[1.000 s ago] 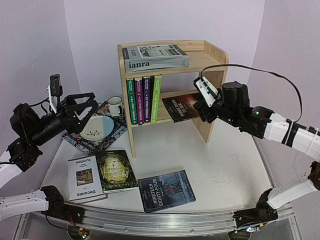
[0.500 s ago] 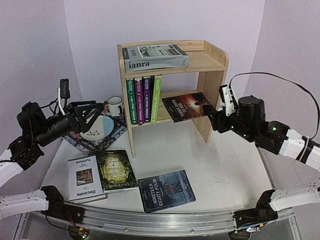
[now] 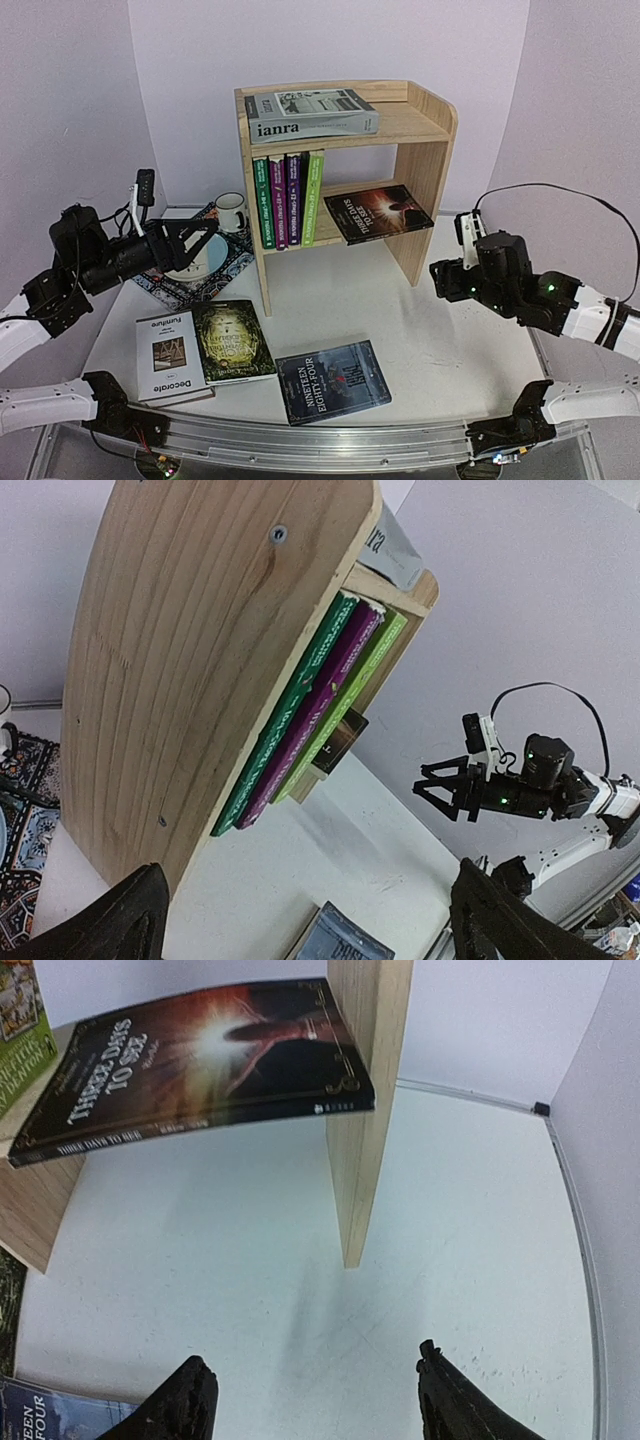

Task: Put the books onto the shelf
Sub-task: Move the shelf to the corner of the board.

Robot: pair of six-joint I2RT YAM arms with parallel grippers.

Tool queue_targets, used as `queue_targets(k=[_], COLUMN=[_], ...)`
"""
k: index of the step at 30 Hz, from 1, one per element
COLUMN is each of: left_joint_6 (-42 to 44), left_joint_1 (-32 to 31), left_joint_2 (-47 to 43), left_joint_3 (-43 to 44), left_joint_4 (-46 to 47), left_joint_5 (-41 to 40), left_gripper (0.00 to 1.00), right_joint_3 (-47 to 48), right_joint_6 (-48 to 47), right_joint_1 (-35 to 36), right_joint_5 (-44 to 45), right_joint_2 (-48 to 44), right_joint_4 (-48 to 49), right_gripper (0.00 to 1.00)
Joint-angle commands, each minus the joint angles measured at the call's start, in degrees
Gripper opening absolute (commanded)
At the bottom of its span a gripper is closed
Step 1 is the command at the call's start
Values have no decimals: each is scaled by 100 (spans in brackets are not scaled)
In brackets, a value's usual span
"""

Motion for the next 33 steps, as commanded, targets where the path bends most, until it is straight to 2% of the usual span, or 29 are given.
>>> queue_targets(k=[1, 6, 10, 13, 16, 23, 26, 33], left_joint_6=[-102, -78, 197, 420, 546, 1077, 1210, 1359], left_joint_1=[4, -3, -2, -1, -1, -8, -11, -9], left_joint_2=[28, 51, 195, 415, 714, 1737, 2106, 2811], left_joint_3=[-25, -595, -1057, -1332, -1600, -1765, -1722, -1624], left_joint_4=[-203, -119, 281, 682, 1139, 2153, 2524, 3055], left_joint_5=[-91, -371, -582, -734, -752, -1117, -1032, -1030], left_gripper=[100, 99, 97, 97, 97, 97, 97, 97], right_joint_3=[-96, -360, -572, -612, -547, -427, -238, -142], right_joint_6=[323, 518, 182, -148, -317, -710, -896, -1039], right_joint_1=[-18, -630, -1102, -1504, -1935, -2283, -2301, -2362], right_joint_5=[203, -594, -1076, -1608, -1966, -2591, -2842, -2691], right_joint_2=[-19, 273, 714, 1068, 1501, 2789, 3191, 3713], right_joint_4=[64, 385, 1305, 2006, 2571, 4277, 4600, 5310], right_gripper=[68, 64, 64, 69, 69, 74, 74, 74])
